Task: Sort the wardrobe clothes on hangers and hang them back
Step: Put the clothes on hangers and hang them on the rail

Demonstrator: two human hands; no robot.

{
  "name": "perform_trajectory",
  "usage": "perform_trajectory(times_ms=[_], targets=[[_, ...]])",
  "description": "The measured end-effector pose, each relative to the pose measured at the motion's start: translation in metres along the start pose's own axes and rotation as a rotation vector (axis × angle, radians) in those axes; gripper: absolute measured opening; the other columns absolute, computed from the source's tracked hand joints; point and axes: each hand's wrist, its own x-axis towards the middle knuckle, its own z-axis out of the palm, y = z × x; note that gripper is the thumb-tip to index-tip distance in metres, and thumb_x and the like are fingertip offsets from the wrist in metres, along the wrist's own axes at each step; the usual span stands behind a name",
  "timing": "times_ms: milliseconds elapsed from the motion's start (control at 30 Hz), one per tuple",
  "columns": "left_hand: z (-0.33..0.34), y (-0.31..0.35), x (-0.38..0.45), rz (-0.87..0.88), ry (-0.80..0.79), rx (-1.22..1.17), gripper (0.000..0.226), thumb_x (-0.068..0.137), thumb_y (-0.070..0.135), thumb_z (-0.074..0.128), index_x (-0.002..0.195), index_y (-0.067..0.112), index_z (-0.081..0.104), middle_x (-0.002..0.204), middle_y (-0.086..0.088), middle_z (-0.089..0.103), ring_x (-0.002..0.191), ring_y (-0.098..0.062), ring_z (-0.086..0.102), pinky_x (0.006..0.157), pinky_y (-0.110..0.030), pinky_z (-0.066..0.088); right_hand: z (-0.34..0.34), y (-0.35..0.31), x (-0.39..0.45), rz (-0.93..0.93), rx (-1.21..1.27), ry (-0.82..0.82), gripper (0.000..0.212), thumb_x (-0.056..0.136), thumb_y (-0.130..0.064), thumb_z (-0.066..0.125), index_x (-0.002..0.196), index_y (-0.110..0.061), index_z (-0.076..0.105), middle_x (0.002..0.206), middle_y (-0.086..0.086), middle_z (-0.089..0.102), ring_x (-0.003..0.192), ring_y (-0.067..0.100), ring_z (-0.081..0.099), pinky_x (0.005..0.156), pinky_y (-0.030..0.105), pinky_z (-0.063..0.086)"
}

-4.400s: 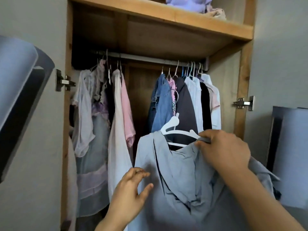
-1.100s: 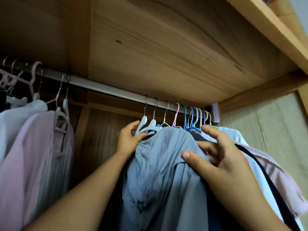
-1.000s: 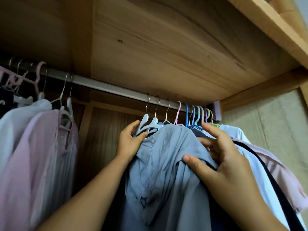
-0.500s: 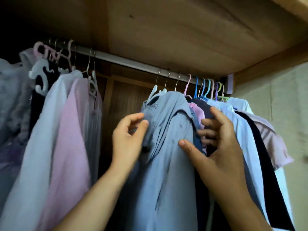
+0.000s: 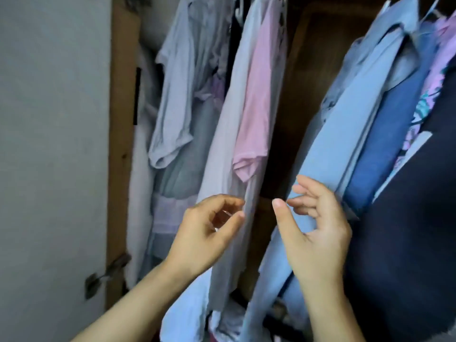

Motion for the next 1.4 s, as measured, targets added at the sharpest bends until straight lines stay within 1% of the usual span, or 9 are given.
perform_trajectory(times_ms=[100,233,367,500,700,800,1100,1267,1400], targets=[[-0.045,0.000,-0.049,-0.121,0.055,0.104,0.023,0.076,0.051,0.056,0.089,0.035,0.066,0.078,0.013,0.069,0.066,-0.010,0.064,0.064,-0.022,0.051,0.026,-0.014,-0.036,0.033,0.100,-0.126,0.029,0.079,-0.033,0.062,0.109,-0.033,0.058,0.092,-0.008,0.064,0.079,0.006,0.062,0.077,0.014,0.046],[-0.106,0.008,-0.112,-0.217,0.122,0.285,0.020,0.079,0.045,0.058,0.091,0.031,0.068,0.074,0.016,0.068,0.063,-0.001,0.062,0.062,-0.019,0.050,0.063,-0.043,-0.082,0.015,0.209,-0.275,0.015,0.081,-0.030,0.061,0.093,-0.021,0.063,0.079,-0.001,0.065,0.070,0.006,0.060,0.071,0.012,0.046],[-0.174,0.026,-0.191,-0.359,0.220,0.489,0.007,0.082,0.041,0.061,0.086,0.041,0.066,0.075,0.017,0.068,0.064,-0.004,0.065,0.061,-0.017,0.050,0.100,-0.087,-0.137,-0.009,0.321,-0.451,0.020,0.082,-0.032,0.060,0.086,-0.014,0.067,0.072,-0.003,0.064,0.067,0.008,0.057,0.063,0.013,0.045],[-0.244,0.054,-0.284,-0.499,0.378,0.715,0.024,0.078,0.050,0.053,0.100,0.044,0.059,0.075,0.014,0.066,0.061,-0.008,0.062,0.060,-0.021,0.051,0.136,-0.138,-0.195,-0.035,0.498,-0.618,0.019,0.081,-0.030,0.062,0.087,-0.013,0.069,0.073,-0.003,0.065,0.068,0.005,0.057,0.065,0.014,0.045],[-0.315,0.118,-0.420,-0.713,0.570,1.070,0.022,0.081,0.043,0.052,0.102,0.040,0.056,0.083,0.020,0.062,0.060,0.004,0.059,0.058,-0.018,0.048,0.177,-0.239,-0.285,-0.138,0.743,-0.858,0.022,0.081,-0.028,0.059,0.085,-0.010,0.069,0.071,-0.004,0.062,0.066,0.003,0.056,0.068,0.012,0.044],[-0.331,0.159,-0.484,-0.846,0.655,1.193,0.020,0.081,0.041,0.052,0.100,0.038,0.058,0.076,0.023,0.061,0.060,0.010,0.056,0.055,-0.014,0.046,0.186,-0.299,-0.327,-0.225,0.843,-0.971,0.023,0.081,-0.029,0.058,0.086,-0.010,0.070,0.072,-0.005,0.061,0.066,0.004,0.056,0.067,0.018,0.046],[-0.344,0.273,-0.641,-1.120,0.992,1.402,0.019,0.083,0.043,0.050,0.099,0.038,0.059,0.077,0.025,0.061,0.061,0.012,0.055,0.054,-0.018,0.049,0.171,-0.471,-0.444,-0.384,1.194,-1.250,0.018,0.081,-0.033,0.057,0.095,-0.024,0.063,0.077,-0.009,0.061,0.067,0.003,0.056,0.065,0.012,0.043],[-0.327,0.305,-0.697,-1.269,1.219,1.401,0.020,0.082,0.046,0.049,0.099,0.040,0.057,0.076,0.025,0.061,0.061,0.010,0.056,0.053,-0.017,0.047,0.159,-0.537,-0.504,-0.569,1.362,-1.398,0.019,0.079,-0.030,0.060,0.093,-0.019,0.066,0.079,-0.008,0.063,0.066,0.006,0.059,0.064,0.023,0.049],[-0.325,0.318,-0.729,-1.344,1.413,1.362,0.019,0.081,0.044,0.052,0.098,0.038,0.059,0.077,0.025,0.061,0.061,0.010,0.055,0.052,-0.012,0.044,0.162,-0.585,-0.547,-0.679,1.429,-1.533,0.023,0.079,-0.034,0.057,0.089,-0.016,0.067,0.074,-0.010,0.061,0.066,0.000,0.055,0.064,0.009,0.043]])
